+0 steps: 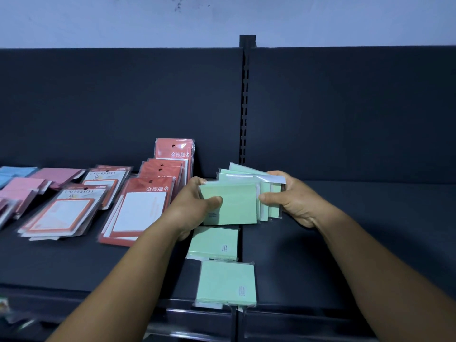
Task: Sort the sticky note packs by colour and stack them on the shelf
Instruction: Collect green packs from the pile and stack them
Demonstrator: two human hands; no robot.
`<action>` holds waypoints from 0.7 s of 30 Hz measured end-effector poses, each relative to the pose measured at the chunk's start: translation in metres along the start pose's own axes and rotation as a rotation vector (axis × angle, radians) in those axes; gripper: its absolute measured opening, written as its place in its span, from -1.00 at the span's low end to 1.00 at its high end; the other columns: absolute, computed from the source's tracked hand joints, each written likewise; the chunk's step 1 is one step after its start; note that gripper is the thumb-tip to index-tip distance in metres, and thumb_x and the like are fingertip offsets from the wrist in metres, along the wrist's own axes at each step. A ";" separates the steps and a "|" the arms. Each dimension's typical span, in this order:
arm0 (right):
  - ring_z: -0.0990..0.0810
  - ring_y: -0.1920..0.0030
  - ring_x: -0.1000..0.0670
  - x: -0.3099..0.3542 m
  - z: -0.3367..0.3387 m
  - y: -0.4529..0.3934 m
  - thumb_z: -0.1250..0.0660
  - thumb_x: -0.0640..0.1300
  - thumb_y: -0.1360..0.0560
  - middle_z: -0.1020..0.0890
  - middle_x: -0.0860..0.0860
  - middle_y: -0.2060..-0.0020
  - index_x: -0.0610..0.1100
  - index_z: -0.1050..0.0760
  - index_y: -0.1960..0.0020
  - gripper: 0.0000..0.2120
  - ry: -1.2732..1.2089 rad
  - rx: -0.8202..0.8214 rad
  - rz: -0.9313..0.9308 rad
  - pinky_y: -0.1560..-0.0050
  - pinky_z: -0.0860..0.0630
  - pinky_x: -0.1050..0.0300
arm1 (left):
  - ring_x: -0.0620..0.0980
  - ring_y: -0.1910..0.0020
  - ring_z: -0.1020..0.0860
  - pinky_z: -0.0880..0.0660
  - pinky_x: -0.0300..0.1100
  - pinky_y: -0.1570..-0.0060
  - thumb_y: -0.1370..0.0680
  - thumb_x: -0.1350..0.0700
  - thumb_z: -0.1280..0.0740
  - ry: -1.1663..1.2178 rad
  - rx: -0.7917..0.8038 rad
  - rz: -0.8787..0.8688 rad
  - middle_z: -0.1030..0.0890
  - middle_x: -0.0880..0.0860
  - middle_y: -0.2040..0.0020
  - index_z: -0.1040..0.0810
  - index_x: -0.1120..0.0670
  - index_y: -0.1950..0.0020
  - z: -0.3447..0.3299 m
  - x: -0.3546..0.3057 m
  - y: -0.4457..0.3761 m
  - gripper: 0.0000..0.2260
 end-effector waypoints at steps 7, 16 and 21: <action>-0.60 0.14 0.01 0.000 0.007 -0.004 -0.40 -0.38 -0.43 -0.63 -0.04 0.15 -0.06 -0.53 -0.07 -0.69 0.059 -0.042 -0.004 0.02 -0.51 0.08 | 0.14 0.02 -0.62 -0.55 0.11 -0.09 -0.55 0.28 -0.32 -0.001 -0.014 -0.077 -0.64 0.18 -0.08 -0.39 0.09 -0.10 -0.003 -0.011 0.001 -0.80; -0.59 0.12 -0.02 0.000 0.054 -0.002 -0.38 -0.32 -0.47 -0.64 -0.06 0.11 -0.07 -0.51 -0.12 -0.72 0.160 -0.212 -0.043 0.05 -0.47 0.08 | 0.00 0.13 -0.59 -0.54 -0.09 0.12 -0.57 0.24 -0.29 0.097 -0.309 -0.229 -0.59 0.05 0.05 -0.32 0.07 -0.14 0.031 -0.031 0.003 -0.79; -0.60 0.06 -0.03 0.002 0.059 -0.002 -0.37 -0.32 -0.47 -0.66 -0.07 0.07 -0.04 -0.52 -0.08 -0.74 0.189 -0.183 -0.021 -0.02 -0.47 0.04 | -0.04 0.18 -0.56 -0.50 -0.19 0.22 -0.57 0.27 -0.27 0.088 -0.390 -0.280 -0.56 0.01 0.11 -0.31 0.07 -0.11 0.036 -0.037 0.003 -0.79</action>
Point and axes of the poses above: each hand's wrist, its own y-axis away from the middle knuckle, its own z-axis out of the back of the hand, x = y × z, the point moved 10 cm from there along -y, towards the middle knuckle
